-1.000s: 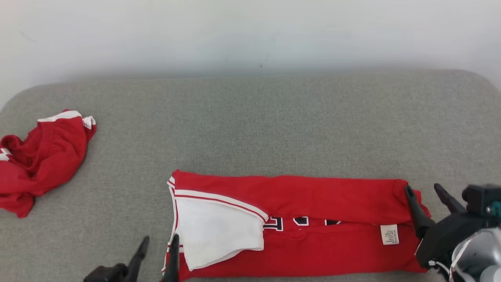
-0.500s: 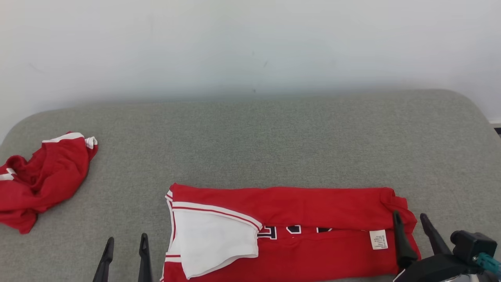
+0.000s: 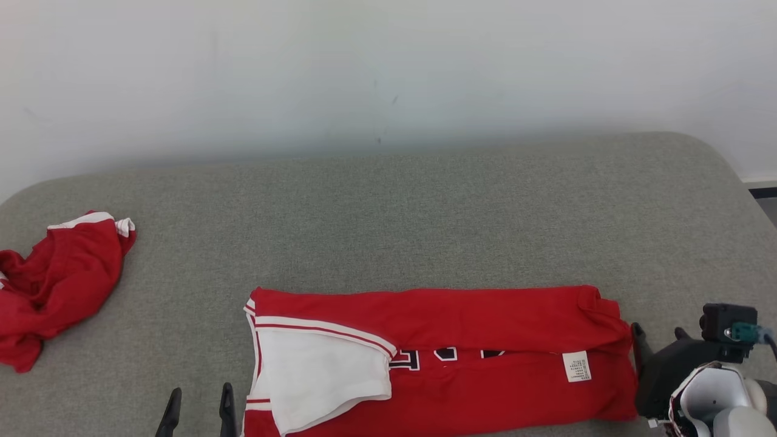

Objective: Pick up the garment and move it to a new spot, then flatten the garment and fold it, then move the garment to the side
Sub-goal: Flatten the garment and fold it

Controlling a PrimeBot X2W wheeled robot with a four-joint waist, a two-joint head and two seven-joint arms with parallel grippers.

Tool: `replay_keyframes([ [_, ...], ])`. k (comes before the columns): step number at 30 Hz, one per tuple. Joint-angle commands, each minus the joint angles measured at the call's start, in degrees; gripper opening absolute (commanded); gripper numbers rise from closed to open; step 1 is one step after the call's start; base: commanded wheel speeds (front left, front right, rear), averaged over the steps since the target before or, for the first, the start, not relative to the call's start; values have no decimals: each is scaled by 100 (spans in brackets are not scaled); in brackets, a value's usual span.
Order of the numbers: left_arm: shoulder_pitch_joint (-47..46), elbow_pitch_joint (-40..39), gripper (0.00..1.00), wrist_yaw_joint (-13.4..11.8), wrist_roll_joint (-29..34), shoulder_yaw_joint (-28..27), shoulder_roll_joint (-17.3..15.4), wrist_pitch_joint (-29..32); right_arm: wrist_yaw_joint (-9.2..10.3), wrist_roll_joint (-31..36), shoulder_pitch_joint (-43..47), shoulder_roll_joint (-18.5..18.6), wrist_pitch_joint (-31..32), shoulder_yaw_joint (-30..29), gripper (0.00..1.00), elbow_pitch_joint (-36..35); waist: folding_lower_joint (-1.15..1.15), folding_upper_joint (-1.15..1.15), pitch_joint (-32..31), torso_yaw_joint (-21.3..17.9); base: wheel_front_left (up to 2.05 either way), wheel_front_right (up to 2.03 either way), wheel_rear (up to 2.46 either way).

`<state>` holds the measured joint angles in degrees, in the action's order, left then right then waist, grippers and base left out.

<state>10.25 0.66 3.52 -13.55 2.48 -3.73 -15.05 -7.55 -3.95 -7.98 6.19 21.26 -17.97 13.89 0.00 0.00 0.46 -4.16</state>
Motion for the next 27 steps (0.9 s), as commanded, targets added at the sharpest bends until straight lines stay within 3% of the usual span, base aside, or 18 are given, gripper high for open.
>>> replay_keyframes([
  [1, -16, 16, 100, 34, 61, -33, 27, -15, 13, 71, -127, 36, 152, -52, 100, 49, 0, 0, 36, 27, 0, 0, 0],
  [12, -254, 149, 100, 180, 186, -114, 83, -16, 13, 398, -733, 257, 1490, -26, 100, 467, 0, 0, 356, 251, 0, 0, 0],
  [27, -438, 208, 100, 164, 80, 48, 88, -16, 13, 650, -821, 124, 1944, -286, 100, 753, 0, 0, 691, 532, 0, 0, 0],
])
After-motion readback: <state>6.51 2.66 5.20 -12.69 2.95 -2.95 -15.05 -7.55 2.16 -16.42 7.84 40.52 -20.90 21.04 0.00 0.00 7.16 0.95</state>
